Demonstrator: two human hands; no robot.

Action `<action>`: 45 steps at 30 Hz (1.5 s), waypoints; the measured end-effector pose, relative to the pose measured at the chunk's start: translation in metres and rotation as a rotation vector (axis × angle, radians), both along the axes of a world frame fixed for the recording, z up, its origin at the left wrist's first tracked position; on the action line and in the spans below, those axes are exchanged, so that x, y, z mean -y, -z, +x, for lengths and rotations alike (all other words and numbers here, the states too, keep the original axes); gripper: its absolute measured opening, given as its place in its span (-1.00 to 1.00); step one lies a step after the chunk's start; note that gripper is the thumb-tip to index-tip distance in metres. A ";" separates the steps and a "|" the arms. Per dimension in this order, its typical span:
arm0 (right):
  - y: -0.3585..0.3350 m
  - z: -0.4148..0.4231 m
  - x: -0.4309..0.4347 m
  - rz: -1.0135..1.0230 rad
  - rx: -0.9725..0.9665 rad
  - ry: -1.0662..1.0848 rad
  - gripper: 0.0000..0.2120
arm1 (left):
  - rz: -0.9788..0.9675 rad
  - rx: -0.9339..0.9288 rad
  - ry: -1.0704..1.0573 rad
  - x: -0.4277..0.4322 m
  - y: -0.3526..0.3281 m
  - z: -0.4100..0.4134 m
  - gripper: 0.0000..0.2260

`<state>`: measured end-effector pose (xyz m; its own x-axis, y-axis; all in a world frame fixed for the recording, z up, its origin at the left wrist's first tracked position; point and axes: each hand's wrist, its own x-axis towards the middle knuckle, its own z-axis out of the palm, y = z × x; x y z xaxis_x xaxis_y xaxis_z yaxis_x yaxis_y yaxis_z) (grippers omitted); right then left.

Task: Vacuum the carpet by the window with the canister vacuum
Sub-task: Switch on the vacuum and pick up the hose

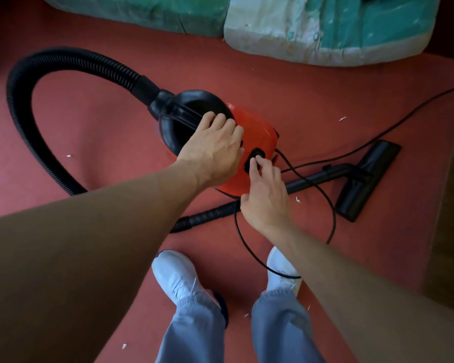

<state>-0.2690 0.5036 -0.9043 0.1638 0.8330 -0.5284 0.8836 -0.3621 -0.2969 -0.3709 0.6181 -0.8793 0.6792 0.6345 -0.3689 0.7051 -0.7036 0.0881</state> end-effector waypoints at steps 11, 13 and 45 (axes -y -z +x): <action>0.012 -0.003 0.005 -0.024 0.018 -0.004 -0.22 | -0.011 0.036 -0.020 0.001 0.005 0.001 -0.70; 0.005 0.005 0.004 -0.054 0.006 -0.043 -0.24 | -0.010 0.021 -0.028 0.001 0.001 0.002 -0.70; 0.005 -0.162 0.070 -0.505 -0.210 0.199 -0.73 | -0.650 -0.086 -0.641 0.128 0.013 -0.234 -0.76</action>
<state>-0.4314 0.4337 -0.9091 0.1400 0.4332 -0.8904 0.7249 -0.6574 -0.2059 -0.6050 0.4900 -0.8921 0.2225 0.5302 -0.8181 0.9659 -0.0055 0.2590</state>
